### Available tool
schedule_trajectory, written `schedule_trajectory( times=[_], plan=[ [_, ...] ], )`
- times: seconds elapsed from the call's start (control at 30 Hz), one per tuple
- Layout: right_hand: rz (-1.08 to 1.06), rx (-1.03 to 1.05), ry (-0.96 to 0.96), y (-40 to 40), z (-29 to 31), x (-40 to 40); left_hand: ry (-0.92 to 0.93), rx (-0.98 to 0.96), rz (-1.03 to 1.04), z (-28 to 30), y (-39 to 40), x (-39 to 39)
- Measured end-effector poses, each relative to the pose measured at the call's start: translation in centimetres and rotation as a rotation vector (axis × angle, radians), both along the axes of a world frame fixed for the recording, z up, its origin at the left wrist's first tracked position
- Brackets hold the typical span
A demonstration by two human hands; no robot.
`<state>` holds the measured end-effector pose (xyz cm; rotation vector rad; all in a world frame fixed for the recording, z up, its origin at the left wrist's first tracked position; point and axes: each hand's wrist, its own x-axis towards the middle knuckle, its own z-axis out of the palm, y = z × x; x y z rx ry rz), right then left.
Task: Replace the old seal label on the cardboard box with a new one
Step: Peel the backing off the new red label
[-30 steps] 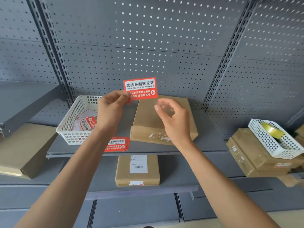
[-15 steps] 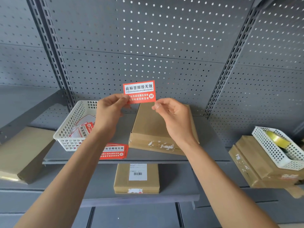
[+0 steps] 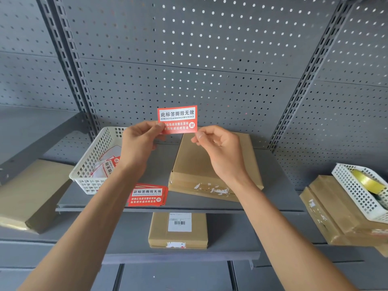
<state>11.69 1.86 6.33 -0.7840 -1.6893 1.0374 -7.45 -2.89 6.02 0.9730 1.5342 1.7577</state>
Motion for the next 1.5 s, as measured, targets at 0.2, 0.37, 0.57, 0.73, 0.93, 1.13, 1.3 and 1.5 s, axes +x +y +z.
schedule_trajectory(
  times=[0.2,0.37,0.57,0.73,0.93,1.13,1.3,1.5],
  plan=[
    [0.030,-0.028,0.004,0.6,0.1,-0.7,0.016,-0.006,-0.028,-0.2,0.6,-1.0],
    [0.036,-0.042,0.018,1.0,0.1,-1.3,0.017,0.000,-0.031,-0.4,0.9,-1.5],
    [0.044,-0.046,-0.003,1.2,0.3,-1.7,0.020,-0.034,-0.057,-0.6,1.3,-2.1],
    [0.028,-0.036,0.030,1.3,0.4,-2.1,0.078,-0.061,-0.039,-0.9,1.9,-2.1],
    [-0.008,0.046,-0.053,1.6,-0.3,-2.7,0.647,0.208,0.214,-0.6,0.9,-0.2],
    [-0.031,0.199,-0.145,1.4,0.1,-3.2,0.639,0.229,0.031,-0.1,0.8,1.5],
    [-0.074,0.353,-0.233,2.0,0.2,-3.0,0.649,0.234,0.024,0.0,0.8,1.5],
    [-0.093,0.525,-0.295,2.5,0.2,-2.9,0.661,0.246,0.019,-0.1,1.1,1.5]
  ],
)
